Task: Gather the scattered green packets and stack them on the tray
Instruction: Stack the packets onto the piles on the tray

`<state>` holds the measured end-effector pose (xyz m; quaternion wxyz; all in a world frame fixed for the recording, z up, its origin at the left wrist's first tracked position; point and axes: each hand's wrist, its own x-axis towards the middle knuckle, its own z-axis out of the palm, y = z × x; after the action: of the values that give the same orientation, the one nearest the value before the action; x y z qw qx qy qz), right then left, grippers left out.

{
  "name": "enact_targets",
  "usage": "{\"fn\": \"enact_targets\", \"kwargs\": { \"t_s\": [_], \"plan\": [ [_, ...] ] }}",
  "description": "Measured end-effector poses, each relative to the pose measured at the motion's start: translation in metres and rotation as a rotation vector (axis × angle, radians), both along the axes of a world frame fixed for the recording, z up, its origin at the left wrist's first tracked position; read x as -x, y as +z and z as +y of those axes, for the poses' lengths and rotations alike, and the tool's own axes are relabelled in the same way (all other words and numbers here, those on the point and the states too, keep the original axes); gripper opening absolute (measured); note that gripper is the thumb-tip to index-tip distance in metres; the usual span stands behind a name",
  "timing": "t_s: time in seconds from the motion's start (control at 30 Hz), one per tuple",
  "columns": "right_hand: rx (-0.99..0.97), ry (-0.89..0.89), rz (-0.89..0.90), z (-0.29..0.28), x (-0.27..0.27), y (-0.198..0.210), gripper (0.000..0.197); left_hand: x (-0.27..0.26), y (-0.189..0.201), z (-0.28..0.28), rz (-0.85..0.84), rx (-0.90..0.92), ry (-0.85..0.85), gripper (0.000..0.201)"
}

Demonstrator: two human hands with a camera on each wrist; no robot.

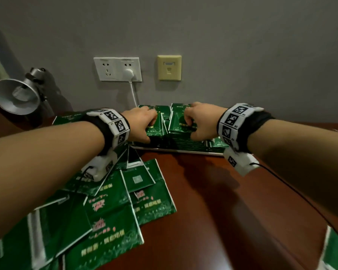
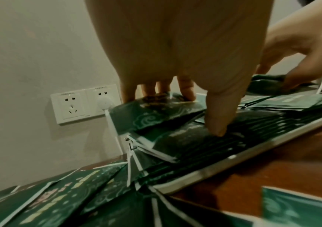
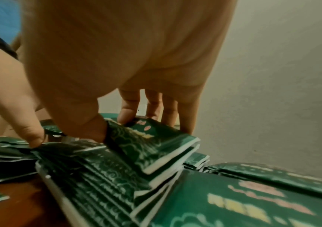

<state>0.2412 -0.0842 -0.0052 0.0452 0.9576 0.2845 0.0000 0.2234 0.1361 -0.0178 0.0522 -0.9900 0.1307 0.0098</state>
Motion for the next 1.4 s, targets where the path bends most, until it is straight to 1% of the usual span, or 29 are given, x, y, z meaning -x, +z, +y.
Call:
{"fn": "enact_targets", "kwargs": {
  "t_s": [0.13, 0.23, 0.4, 0.57, 0.7, 0.8, 0.93, 1.0, 1.07, 1.13, 1.2, 1.3, 1.4],
  "plan": [
    [0.094, -0.045, 0.003, 0.018, -0.026, -0.01, 0.038, -0.024, -0.013, 0.007, 0.061, -0.013, -0.011, 0.048],
    [0.131, -0.037, -0.029, 0.019, -0.027, -0.014, 0.036, -0.024, -0.017, 0.011, 0.079, -0.008, -0.021, 0.053],
    [0.136, -0.036, -0.063, 0.001, -0.002, 0.0, 0.04, -0.006, -0.006, 0.005, -0.024, -0.024, -0.011, 0.073],
    [0.187, -0.107, -0.023, -0.041, 0.054, 0.013, 0.047, 0.033, 0.01, -0.03, -0.054, -0.024, -0.048, 0.073],
    [0.243, -0.193, 0.024, -0.096, 0.113, 0.009, 0.057, 0.08, 0.012, -0.082, -0.028, -0.043, -0.154, 0.07],
    [0.28, -0.258, 0.118, -0.142, 0.167, 0.0, 0.064, 0.126, 0.004, -0.135, 0.088, -0.045, -0.281, 0.064],
    [0.359, -0.407, 0.354, -0.194, 0.237, -0.03, 0.086, 0.187, -0.023, -0.197, 0.274, -0.022, -0.441, 0.071],
    [0.317, -0.425, 0.423, -0.207, 0.261, -0.046, 0.084, 0.215, -0.041, -0.22, 0.325, 0.021, -0.528, 0.076],
    [0.244, -0.378, 0.387, -0.209, 0.276, -0.054, 0.07, 0.239, -0.055, -0.237, 0.328, 0.031, -0.603, 0.079],
    [0.2, -0.305, 0.336, -0.202, 0.286, -0.056, 0.06, 0.255, -0.065, -0.244, 0.304, 0.029, -0.616, 0.082],
    [0.152, -0.21, 0.308, -0.19, 0.292, -0.058, 0.058, 0.264, -0.065, -0.239, 0.255, 0.007, -0.596, 0.08],
    [0.073, -0.088, 0.31, -0.166, 0.296, -0.063, 0.054, 0.27, -0.055, -0.219, 0.198, -0.058, -0.596, 0.071],
    [0.014, -0.015, 0.315, -0.15, 0.297, -0.064, 0.059, 0.278, -0.053, -0.195, 0.195, -0.099, -0.575, 0.062]
  ]
}}
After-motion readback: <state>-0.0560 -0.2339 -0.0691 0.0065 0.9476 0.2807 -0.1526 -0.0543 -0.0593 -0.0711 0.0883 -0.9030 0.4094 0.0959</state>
